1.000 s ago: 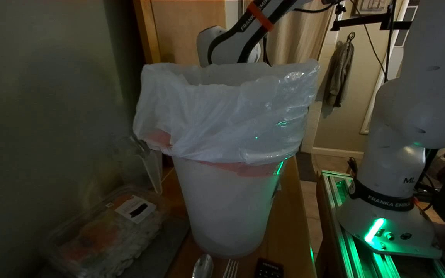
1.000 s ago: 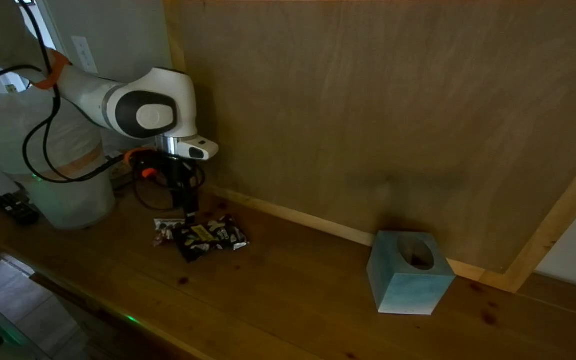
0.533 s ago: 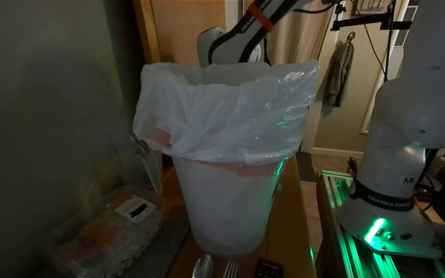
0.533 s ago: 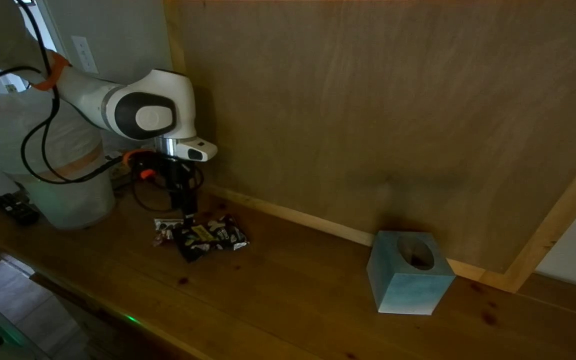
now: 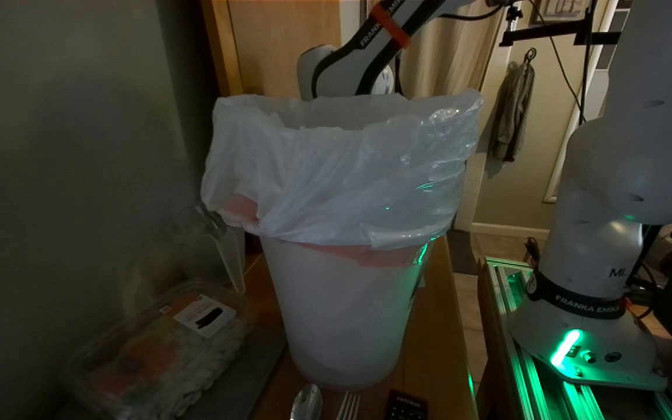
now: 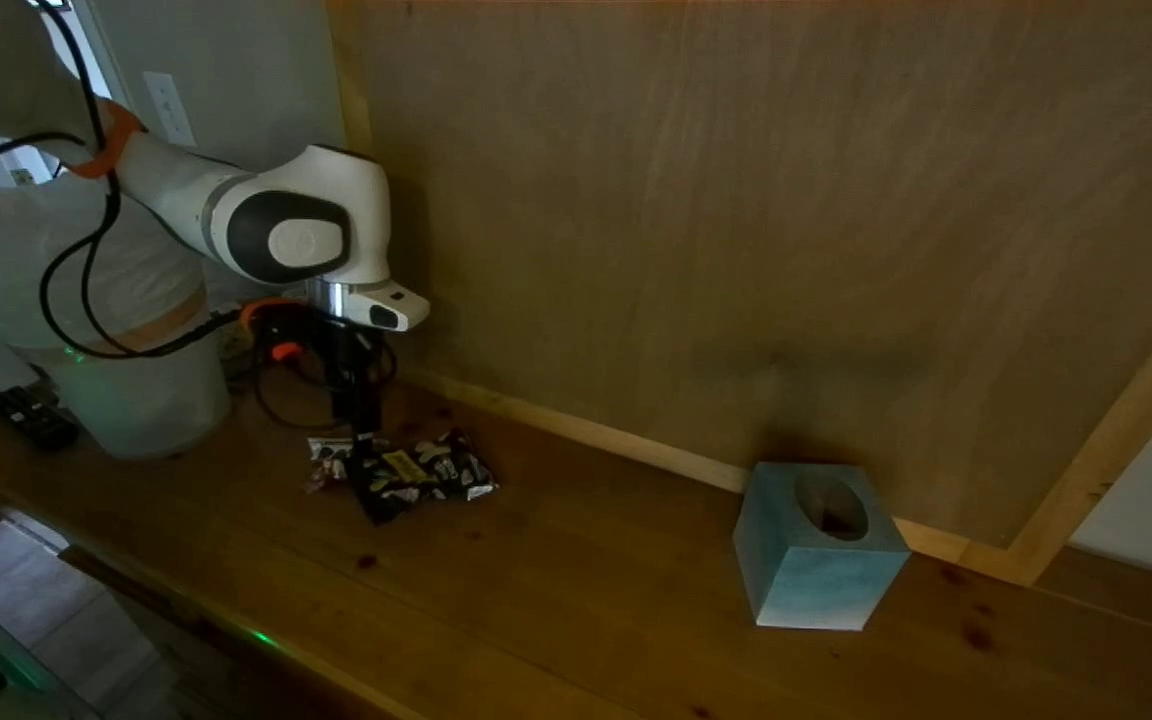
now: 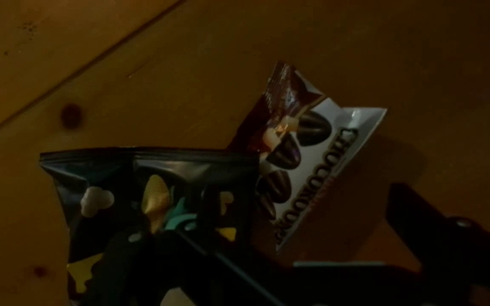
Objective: Put the brown packet inside the bucket on the left
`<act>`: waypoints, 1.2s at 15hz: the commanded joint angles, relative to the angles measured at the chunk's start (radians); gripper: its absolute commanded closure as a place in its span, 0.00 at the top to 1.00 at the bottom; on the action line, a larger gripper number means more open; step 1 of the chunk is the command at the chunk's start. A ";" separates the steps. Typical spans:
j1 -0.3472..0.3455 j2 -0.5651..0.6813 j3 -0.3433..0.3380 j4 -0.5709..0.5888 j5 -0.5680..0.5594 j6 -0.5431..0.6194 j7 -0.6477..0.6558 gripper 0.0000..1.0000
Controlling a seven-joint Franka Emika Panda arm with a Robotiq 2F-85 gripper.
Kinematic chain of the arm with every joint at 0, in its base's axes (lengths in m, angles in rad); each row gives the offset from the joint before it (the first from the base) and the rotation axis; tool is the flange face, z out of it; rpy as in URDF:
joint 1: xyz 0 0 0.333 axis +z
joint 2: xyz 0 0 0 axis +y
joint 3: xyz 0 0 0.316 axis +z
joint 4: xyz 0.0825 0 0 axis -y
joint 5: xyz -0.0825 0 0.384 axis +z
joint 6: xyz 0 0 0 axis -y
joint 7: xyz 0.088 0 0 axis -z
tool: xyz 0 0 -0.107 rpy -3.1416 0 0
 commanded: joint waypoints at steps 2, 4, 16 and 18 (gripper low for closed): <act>0.007 0.020 0.004 0.006 0.076 -0.039 0.002 1.00; 0.007 0.024 0.003 0.007 0.095 -0.054 0.004 1.00; 0.005 0.018 -0.002 0.011 0.081 -0.103 0.026 0.04; 0.005 0.013 -0.001 0.012 0.076 -0.115 0.023 0.00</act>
